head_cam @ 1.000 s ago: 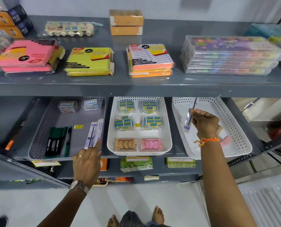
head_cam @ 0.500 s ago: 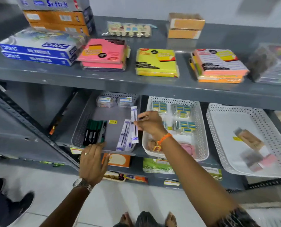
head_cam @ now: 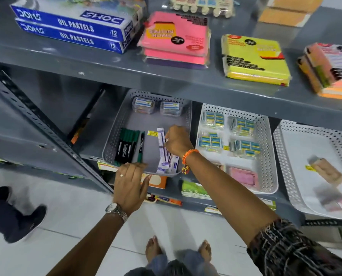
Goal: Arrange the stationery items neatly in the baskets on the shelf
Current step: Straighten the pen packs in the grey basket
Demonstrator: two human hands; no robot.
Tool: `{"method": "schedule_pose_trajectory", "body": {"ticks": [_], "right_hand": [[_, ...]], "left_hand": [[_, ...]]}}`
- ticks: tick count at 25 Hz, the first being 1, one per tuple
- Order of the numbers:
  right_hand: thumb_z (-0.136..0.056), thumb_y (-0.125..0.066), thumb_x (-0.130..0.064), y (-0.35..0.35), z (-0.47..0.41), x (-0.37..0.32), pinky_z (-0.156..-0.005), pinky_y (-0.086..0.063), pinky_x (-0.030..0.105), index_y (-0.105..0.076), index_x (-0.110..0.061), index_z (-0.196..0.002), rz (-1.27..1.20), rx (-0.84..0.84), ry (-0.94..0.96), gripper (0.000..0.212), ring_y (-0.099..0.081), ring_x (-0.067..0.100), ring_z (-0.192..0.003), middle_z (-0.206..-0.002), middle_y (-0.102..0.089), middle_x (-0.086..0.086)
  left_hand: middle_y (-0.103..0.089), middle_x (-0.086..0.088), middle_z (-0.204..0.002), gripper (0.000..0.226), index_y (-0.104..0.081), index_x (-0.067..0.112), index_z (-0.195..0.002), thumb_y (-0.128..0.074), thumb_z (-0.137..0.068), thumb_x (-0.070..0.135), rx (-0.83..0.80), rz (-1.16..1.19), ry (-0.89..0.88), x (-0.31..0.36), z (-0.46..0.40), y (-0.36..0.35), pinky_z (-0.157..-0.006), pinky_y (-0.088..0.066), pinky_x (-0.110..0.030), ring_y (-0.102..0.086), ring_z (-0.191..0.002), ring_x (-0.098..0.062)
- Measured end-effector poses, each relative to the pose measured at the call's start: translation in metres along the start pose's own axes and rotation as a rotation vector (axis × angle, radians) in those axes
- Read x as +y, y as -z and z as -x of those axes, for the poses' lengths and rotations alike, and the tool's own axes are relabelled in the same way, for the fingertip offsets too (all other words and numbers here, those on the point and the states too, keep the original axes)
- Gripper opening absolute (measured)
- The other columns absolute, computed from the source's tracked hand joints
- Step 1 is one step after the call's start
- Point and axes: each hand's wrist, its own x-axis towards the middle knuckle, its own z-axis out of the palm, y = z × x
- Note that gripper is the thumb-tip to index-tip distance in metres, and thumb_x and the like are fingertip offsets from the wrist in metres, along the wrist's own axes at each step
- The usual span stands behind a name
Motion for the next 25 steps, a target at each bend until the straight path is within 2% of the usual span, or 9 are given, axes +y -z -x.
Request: {"method": "schedule_pose_trajectory", "body": {"ticks": [3, 7, 9, 11, 15, 18, 21, 23, 25], "right_hand": [[-0.076, -0.076, -0.001, 0.016, 0.008, 0.008, -0.079, -0.061, 0.042, -0.075, 0.001, -0.09, -0.057, 0.068, -0.022, 0.014, -0.071, 0.034, -0.089, -0.094, -0.074, 0.018], [-0.078, -0.077, -0.007, 0.059, 0.032, 0.036, -0.078, -0.06, 0.033, -0.079, -0.007, -0.086, -0.208, 0.161, -0.11, 0.009, -0.072, 0.023, -0.082, -0.091, -0.076, 0.01], [-0.075, -0.073, -0.003, 0.083, 0.05, 0.06, -0.075, -0.057, 0.029, -0.079, -0.01, -0.08, -0.29, 0.196, -0.169, 0.01, -0.07, 0.018, -0.078, -0.085, -0.076, 0.006], [-0.073, -0.066, 0.004, 0.103, 0.067, 0.086, -0.072, -0.055, 0.032, -0.076, -0.011, -0.071, -0.42, 0.23, -0.226, 0.018, -0.069, 0.018, -0.077, -0.081, -0.075, 0.007], [-0.079, -0.074, -0.009, 0.142, 0.11, 0.146, -0.071, -0.054, 0.022, -0.077, -0.01, -0.088, -0.392, 0.262, -0.328, 0.01, -0.066, 0.014, -0.075, -0.078, -0.072, 0.0], [-0.073, -0.071, 0.002, 0.158, 0.129, 0.195, -0.074, -0.057, 0.034, -0.077, -0.01, -0.077, -0.494, 0.445, -0.39, 0.015, -0.068, 0.01, -0.068, -0.066, -0.072, -0.005], [-0.07, -0.078, -0.009, 0.173, 0.138, 0.251, -0.084, -0.058, 0.037, -0.078, -0.01, -0.084, -0.266, 0.611, -0.456, 0.014, -0.074, 0.023, -0.086, -0.086, -0.078, 0.009], [-0.072, -0.083, -0.016, 0.185, 0.145, 0.29, -0.092, -0.055, 0.038, -0.073, -0.008, -0.105, -0.157, 0.567, -0.567, 0.035, -0.071, 0.032, -0.099, -0.107, -0.075, 0.015], [-0.078, -0.078, -0.021, 0.188, 0.148, 0.323, -0.102, -0.046, 0.045, -0.062, -0.008, -0.124, 0.076, 0.449, -0.751, 0.051, -0.06, 0.041, -0.115, -0.126, -0.063, 0.02]], "left_hand": [[-0.066, -0.01, -0.112, 0.03, -0.06, 0.013, -0.116, -0.061, -0.088, 0.025, -0.001, -0.04, 0.0, 0.003, -0.002, 0.002, -0.098, -0.042, -0.047, -0.06, -0.101, -0.035], [-0.066, -0.01, -0.118, 0.035, -0.064, 0.011, -0.115, -0.057, -0.088, 0.033, 0.018, -0.159, 0.025, 0.025, -0.003, 0.0, -0.11, -0.035, -0.049, -0.059, -0.112, -0.032], [-0.066, -0.009, -0.121, 0.038, -0.064, 0.012, -0.118, -0.056, -0.088, 0.034, 0.003, -0.197, -0.023, 0.047, -0.004, -0.006, -0.108, -0.034, -0.048, -0.056, -0.112, -0.03], [-0.066, -0.007, -0.124, 0.041, -0.064, 0.014, -0.122, -0.061, -0.085, 0.033, -0.016, -0.211, -0.062, 0.068, -0.006, -0.011, -0.103, -0.036, -0.047, -0.051, -0.111, -0.027], [-0.066, -0.009, -0.126, 0.049, -0.06, 0.013, -0.13, -0.061, -0.086, 0.034, -0.065, -0.211, -0.06, 0.106, -0.017, -0.023, -0.096, -0.038, -0.045, -0.053, -0.109, -0.03], [-0.063, -0.012, -0.128, 0.06, -0.053, 0.011, -0.139, -0.059, -0.086, 0.037, -0.127, -0.191, 0.019, 0.118, -0.022, -0.032, -0.095, -0.039, -0.046, -0.056, -0.108, -0.034], [-0.06, -0.014, -0.128, 0.067, -0.046, 0.011, -0.146, -0.058, -0.084, 0.036, -0.148, -0.186, 0.069, 0.118, -0.021, -0.037, -0.094, -0.038, -0.048, -0.057, -0.105, -0.037], [-0.06, -0.014, -0.127, 0.068, -0.045, 0.011, -0.146, -0.057, -0.084, 0.035, -0.144, -0.191, 0.065, 0.119, -0.02, -0.038, -0.092, -0.038, -0.05, -0.056, -0.102, -0.038], [-0.059, -0.014, -0.125, 0.067, -0.044, 0.012, -0.146, -0.055, -0.084, 0.035, -0.144, -0.209, 0.063, 0.121, -0.019, -0.038, -0.091, -0.038, -0.051, -0.054, -0.101, -0.038]]}}
